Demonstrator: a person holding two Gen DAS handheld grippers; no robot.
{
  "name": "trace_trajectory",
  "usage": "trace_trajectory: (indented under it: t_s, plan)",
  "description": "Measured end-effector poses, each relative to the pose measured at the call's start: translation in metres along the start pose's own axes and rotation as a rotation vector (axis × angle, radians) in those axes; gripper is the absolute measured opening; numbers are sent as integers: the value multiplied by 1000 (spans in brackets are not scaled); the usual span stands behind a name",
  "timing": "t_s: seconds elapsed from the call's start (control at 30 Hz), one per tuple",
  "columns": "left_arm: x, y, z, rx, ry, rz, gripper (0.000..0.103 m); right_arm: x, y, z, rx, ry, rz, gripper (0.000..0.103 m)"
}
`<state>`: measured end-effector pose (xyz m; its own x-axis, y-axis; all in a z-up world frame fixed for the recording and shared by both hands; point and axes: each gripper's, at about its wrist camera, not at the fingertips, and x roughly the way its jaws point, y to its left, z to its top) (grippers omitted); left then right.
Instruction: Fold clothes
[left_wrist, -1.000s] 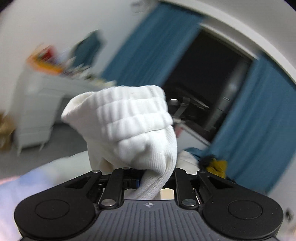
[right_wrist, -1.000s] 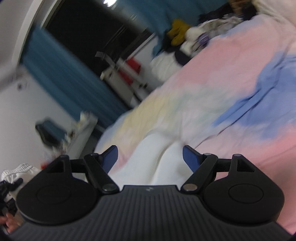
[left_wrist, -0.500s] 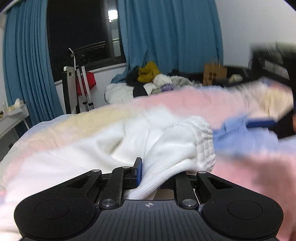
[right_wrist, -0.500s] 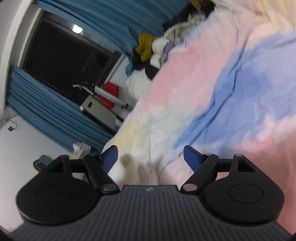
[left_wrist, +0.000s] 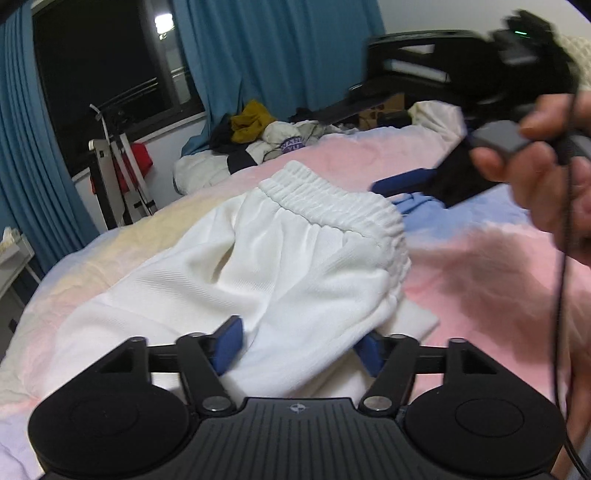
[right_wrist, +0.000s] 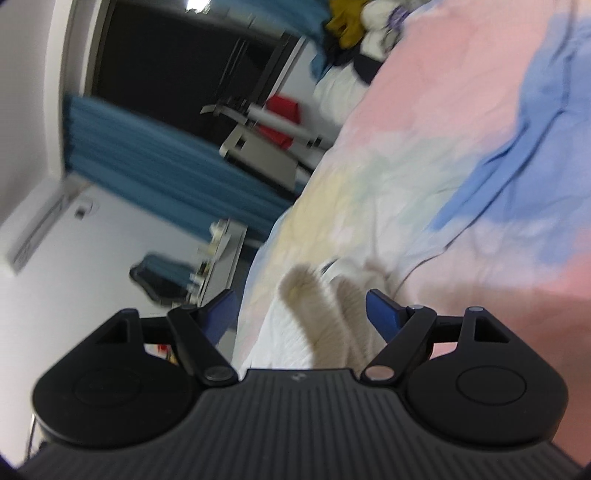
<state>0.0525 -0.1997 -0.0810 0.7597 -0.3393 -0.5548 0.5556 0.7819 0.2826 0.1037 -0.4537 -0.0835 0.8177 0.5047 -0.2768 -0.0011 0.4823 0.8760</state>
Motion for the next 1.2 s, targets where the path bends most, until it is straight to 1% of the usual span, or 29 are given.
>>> trace_trajectory:
  t_s: [0.13, 0.2, 0.27, 0.33, 0.4, 0.43, 0.47, 0.5, 0.53, 0.57, 0.63, 0.67, 0.7, 0.73, 0.77, 0.8, 0.83, 0.9, 0.93, 1.03, 1.07, 1.1, 1.17, 1.2]
  plan:
    - [-14, 11, -10, -23, 28, 14, 78, 21, 13, -8, -77, 67, -52, 81]
    - [-17, 15, -17, -28, 44, 48, 78, 32, 17, -10, -109, 88, -104, 81]
    - [-16, 17, -22, -35, 64, 66, 78, 45, 20, -11, -140, 103, -154, 81]
    - [-14, 20, -27, -48, 67, 75, 78, 59, 21, -12, -166, 134, -157, 80]
    - [-13, 22, -30, -48, 60, 85, 78, 67, 23, -13, -192, 133, -152, 79]
    - [-12, 22, -31, -44, 55, 89, 78, 70, 24, -14, -211, 126, -155, 70]
    - [-11, 22, -31, -43, 50, 90, 78, 72, 27, -15, -234, 118, -161, 56]
    - [-10, 22, -32, -44, 45, 88, 77, 73, 29, -15, -252, 109, -175, 53]
    - [-10, 22, -32, -42, 37, 82, 70, 74, 30, -15, -266, 99, -189, 50]
    - [-10, 22, -33, -38, 27, 72, 64, 74, 32, -14, -280, 88, -199, 44]
    - [-11, 20, -32, -17, -2, 55, 42, 71, 39, -12, -299, 55, -198, 38]
    - [-13, 18, -31, -7, -19, 52, 38, 70, 43, -10, -297, 38, -178, 35]
    - [-16, 15, -30, 4, -36, 46, 28, 67, 46, -6, -298, 19, -151, 34]
    - [-18, 13, -28, 4, -55, 34, 23, 63, 50, -3, -303, -2, -121, 33]
    - [-20, 13, -26, -4, -74, 19, 21, 59, 55, 1, -307, -24, -92, 32]
    - [-22, 12, -24, -13, -93, 4, 21, 55, 58, 5, -314, -46, -71, 32]
    - [-24, 12, -21, -21, -113, -11, 21, 52, 57, 7, -322, -62, -70, 32]
    - [-20, 13, -21, -49, -110, -44, 21, 50, 53, 10, -333, -84, -90, 32]
    - [-16, 14, -22, -65, -99, -61, 22, 52, 49, 10, -340, -82, -117, 32]
    - [-8, 22, -31, -134, -62, -116, 25, 69, 27, 6, -352, -33, -229, 32]
    - [-11, 26, -31, -145, -64, -129, 26, 74, 21, 4, -347, -22, -247, 33]
    - [-15, 30, -30, -153, -71, -142, 26, 74, 17, 4, -331, -22, -242, 33]
    - [-24, 39, -29, -171, -84, -167, 34, 70, 17, 6, -295, -24, -207, 35]
    - [-30, 43, -30, -186, -93, -174, 43, 65, 22, 6, -291, -25, -188, 36]
